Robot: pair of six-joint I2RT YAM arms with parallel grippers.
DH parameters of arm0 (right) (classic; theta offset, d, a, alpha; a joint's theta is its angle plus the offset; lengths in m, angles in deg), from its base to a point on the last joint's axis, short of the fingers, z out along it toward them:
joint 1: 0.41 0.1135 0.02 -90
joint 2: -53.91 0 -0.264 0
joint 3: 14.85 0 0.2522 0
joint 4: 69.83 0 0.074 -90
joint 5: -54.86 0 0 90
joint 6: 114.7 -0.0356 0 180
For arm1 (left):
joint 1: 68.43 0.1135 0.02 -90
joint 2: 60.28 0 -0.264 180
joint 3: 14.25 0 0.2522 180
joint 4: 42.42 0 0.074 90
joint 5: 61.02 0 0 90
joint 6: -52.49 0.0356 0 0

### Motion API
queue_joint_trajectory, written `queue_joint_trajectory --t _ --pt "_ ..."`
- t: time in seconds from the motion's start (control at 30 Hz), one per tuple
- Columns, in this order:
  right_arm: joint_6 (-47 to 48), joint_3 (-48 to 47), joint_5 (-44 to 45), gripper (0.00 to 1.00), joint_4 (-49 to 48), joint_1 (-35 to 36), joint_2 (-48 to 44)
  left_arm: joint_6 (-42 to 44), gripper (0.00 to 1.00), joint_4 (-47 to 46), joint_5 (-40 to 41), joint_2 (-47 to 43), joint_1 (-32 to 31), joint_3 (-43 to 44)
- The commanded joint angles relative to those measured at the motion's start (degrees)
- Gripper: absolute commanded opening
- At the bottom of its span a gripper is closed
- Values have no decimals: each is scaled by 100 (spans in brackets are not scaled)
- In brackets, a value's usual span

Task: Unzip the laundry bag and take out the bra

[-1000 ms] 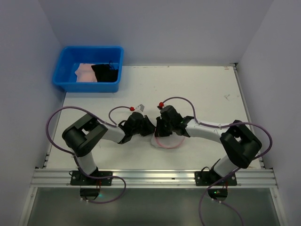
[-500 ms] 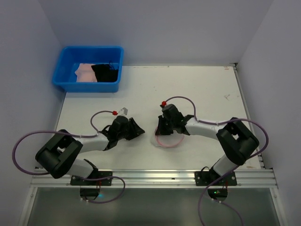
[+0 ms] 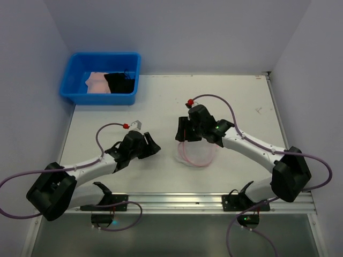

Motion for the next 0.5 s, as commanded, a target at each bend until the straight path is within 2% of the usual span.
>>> queue_joint_trajectory --t 0.0,0.03,0.07,0.17,0.27,0.37,0.47 --pt "224 -470 546 57 814 8 -217 310 61 347 279 -241 96 295" --pt "268 -515 651 61 875 8 -243 345 63 461 288 -276 148 321" --pt "303 -550 914 69 946 -9 -269 380 65 497 305 -363 183 356" --pt "470 -673 1004 81 981 -114 -348 538 74 857 358 -522 359 479" --pt "575 -796 1004 89 973 -465 -532 810 82 1208 367 -698 719 707" --pt "733 -858 1022 98 973 -1115 -893 1179 88 1586 358 -1013 1255 1024" --pt "866 -937 996 99 1112 -1897 -1366 1601 93 2025 332 -1251 1905 1410"
